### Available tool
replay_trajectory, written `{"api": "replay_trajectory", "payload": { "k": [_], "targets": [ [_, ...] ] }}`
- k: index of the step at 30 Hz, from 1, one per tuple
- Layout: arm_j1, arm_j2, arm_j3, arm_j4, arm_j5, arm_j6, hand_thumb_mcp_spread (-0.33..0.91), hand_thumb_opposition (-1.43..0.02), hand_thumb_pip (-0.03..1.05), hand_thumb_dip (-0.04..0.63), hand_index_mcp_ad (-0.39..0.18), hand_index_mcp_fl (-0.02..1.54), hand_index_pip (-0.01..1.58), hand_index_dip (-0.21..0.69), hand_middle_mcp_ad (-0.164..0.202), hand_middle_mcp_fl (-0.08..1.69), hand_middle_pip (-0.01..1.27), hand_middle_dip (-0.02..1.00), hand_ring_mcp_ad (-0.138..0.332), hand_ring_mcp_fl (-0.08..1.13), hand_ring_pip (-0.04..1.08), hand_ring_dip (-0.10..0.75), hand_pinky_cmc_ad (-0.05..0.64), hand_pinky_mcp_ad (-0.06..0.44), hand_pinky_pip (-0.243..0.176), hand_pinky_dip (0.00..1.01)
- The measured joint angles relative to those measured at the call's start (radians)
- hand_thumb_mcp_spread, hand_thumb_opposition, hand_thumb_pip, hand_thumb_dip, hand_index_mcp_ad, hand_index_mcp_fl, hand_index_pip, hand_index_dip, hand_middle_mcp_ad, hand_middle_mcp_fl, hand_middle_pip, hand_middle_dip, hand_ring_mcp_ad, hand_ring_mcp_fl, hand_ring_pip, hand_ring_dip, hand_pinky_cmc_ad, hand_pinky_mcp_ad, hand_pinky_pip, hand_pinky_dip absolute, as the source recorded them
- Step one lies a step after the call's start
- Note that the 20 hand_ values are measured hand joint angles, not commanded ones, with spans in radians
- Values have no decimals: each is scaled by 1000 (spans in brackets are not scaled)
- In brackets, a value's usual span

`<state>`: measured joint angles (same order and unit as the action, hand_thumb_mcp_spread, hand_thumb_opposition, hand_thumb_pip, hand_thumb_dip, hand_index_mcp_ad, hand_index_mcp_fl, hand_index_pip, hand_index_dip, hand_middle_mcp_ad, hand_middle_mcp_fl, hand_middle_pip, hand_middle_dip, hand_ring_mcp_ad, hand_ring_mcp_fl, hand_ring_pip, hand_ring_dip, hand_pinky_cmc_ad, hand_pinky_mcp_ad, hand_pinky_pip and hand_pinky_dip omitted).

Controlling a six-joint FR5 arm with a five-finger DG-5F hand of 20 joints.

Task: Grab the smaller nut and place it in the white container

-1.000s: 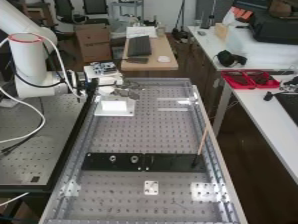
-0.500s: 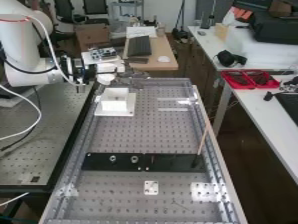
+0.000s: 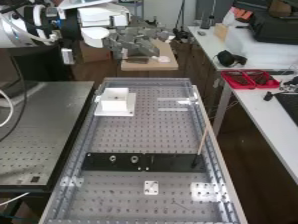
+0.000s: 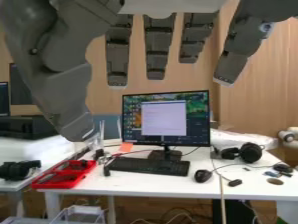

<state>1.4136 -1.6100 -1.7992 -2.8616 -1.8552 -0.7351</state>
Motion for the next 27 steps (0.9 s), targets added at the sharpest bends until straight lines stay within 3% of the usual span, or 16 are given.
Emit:
{"api": "replay_trajectory", "payload": {
  "k": [9,16,27],
  "targets": [
    [3,21,8,-1,195,-50,330,-771,583,209,-162,79,590,-45,30,216,117,208,106,2,119,87,361,298,-61,576],
    [22,17,-21,20,418,-3,332,-773,562,204,-136,101,405,-30,37,248,119,220,126,12,119,87,379,314,-61,590],
    [12,-16,-20,34,479,23,328,-761,552,188,-136,122,340,-12,37,262,112,225,124,12,113,87,398,326,-61,590]
  ]
}}
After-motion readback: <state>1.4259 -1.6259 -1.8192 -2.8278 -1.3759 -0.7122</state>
